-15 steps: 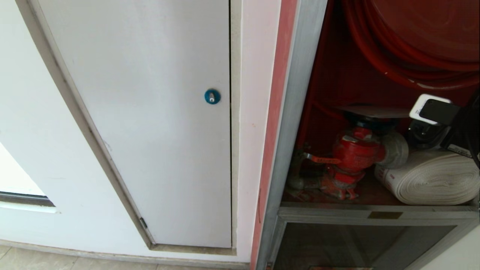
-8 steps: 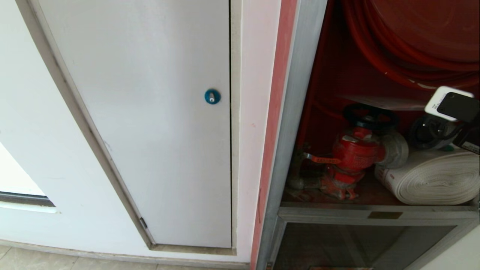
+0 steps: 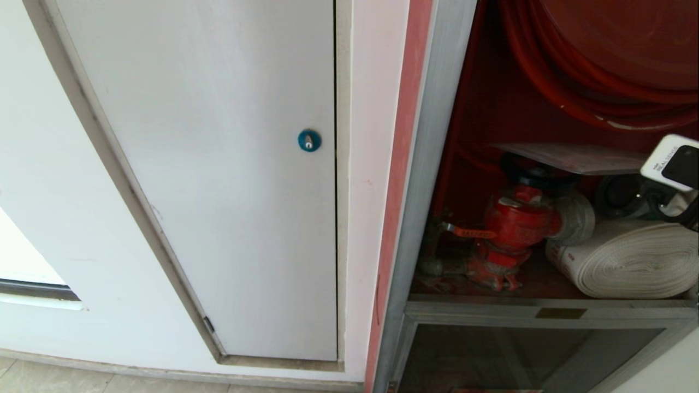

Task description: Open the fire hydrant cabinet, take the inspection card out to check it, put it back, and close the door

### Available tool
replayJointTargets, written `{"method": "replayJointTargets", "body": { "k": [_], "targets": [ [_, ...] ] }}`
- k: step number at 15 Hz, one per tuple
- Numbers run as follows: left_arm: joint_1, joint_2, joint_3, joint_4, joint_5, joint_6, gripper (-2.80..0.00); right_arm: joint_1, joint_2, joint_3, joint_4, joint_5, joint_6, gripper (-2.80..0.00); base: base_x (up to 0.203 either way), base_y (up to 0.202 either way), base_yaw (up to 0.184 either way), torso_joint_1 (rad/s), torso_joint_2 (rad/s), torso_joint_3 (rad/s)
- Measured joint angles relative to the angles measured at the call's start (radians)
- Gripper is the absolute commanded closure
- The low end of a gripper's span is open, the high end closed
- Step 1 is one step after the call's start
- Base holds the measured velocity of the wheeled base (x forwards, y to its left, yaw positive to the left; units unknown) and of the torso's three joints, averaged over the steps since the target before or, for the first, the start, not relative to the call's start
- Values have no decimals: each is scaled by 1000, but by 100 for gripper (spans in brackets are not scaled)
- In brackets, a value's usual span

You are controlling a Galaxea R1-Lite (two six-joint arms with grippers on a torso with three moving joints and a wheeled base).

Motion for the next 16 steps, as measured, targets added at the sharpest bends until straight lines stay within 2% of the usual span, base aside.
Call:
{"method": "replayJointTargets", "body": {
  "k": [4,11,14,16],
  "targets": [
    [0,0,0,0,0,0,0,0,-72,39,-1,41,11,0,0,0,0,0,0,0],
    [0,0,0,0,0,0,0,3,-184,68,18,86,188,0,0,0,0,0,0,0],
    [0,0,0,0,0,0,0,10,-245,69,144,106,268,0,0,0,0,0,0,0],
    [0,0,0,1,0,0,0,12,-275,64,172,126,340,0,0,0,0,0,0,0]
  ]
}}
